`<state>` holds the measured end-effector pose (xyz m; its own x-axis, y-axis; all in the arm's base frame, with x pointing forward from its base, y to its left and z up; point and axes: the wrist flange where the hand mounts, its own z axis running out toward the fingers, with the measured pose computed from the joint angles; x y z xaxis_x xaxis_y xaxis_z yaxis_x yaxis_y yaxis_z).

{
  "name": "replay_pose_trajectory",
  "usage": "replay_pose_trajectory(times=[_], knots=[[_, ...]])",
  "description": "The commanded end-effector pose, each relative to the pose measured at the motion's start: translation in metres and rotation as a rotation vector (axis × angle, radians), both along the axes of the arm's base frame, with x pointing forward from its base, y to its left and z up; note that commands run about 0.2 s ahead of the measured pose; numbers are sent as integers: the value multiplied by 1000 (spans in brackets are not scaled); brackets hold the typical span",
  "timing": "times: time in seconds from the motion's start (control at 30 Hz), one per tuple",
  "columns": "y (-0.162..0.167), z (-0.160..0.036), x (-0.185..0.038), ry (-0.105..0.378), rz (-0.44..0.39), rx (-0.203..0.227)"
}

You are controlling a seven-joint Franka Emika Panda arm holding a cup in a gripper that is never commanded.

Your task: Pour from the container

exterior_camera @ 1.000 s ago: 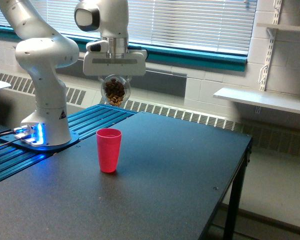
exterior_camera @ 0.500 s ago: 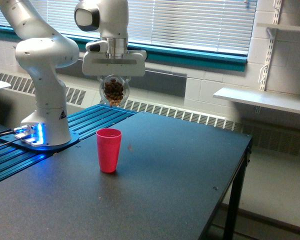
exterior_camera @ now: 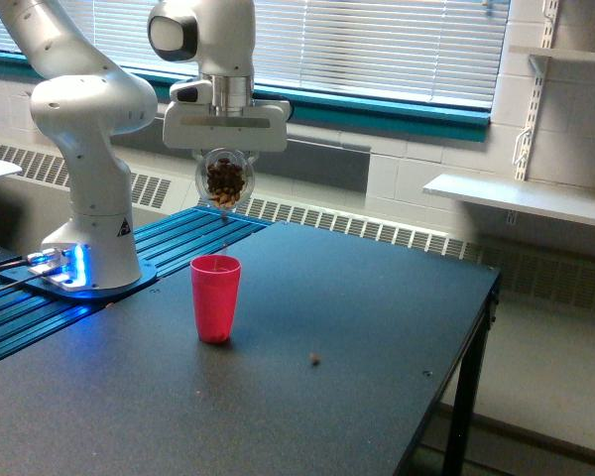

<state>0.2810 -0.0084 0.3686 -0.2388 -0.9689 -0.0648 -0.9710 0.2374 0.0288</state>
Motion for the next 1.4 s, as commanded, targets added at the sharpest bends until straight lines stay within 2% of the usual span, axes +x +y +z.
replay_pose_trajectory(times=[0.03, 0.6, 1.4], knots=[[4, -6, -4, 25, -36, 5], [8, -2, -4, 54, -60, 16], [13, 1, 1, 69, -108, 23]])
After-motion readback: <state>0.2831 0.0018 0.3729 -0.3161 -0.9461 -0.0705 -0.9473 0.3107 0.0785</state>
